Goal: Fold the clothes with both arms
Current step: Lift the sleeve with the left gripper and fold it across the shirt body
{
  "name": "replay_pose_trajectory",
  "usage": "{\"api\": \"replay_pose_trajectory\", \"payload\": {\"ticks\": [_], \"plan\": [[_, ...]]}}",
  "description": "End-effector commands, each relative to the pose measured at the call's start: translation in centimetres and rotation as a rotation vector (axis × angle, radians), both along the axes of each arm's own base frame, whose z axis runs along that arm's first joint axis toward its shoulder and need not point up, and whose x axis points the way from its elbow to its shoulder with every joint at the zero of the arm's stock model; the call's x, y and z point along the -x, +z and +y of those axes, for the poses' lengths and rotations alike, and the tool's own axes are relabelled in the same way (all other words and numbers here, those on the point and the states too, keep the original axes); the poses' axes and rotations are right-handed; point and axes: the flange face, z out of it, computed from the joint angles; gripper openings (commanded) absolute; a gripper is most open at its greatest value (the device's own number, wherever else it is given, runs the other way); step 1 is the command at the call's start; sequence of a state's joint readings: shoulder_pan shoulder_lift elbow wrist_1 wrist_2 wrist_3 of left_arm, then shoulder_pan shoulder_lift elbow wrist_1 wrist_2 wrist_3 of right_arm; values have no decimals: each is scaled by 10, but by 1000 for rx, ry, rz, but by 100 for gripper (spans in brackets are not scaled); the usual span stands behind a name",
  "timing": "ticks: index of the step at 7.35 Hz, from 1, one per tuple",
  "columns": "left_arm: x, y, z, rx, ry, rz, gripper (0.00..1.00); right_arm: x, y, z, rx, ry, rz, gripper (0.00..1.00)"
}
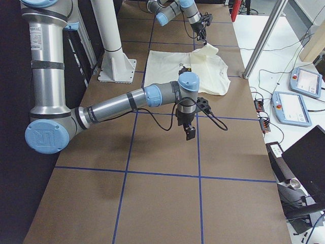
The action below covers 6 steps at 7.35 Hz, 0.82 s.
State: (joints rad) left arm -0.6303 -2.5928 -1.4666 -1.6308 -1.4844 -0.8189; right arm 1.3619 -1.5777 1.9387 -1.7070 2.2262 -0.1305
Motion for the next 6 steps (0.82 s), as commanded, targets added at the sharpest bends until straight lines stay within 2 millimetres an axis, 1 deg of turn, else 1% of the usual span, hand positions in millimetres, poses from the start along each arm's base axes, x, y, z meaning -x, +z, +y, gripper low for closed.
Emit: {"api": "replay_pose_trajectory", "payload": {"ticks": [1,2,3,4,5,6], "plan": [[-106,18,42,-50,-17,-42,0,-1,0,0,5,9,1,100],[-124,28,47,-54,-1,-38,0,-1,0,0,6,11,1,100],[-129,16,48,-52,-12,55,19,-1,0,0,6,12,3,100],[-147,22,46,11,-44,131,99,-1,0,-1,5,12,4,100],[-155,19,50,37,-62,212,100,-1,-2,-2,3,14,3,100],[-153,1,56,46,-29,261,100,0,-5,-3,-7,12,0,100]]}}
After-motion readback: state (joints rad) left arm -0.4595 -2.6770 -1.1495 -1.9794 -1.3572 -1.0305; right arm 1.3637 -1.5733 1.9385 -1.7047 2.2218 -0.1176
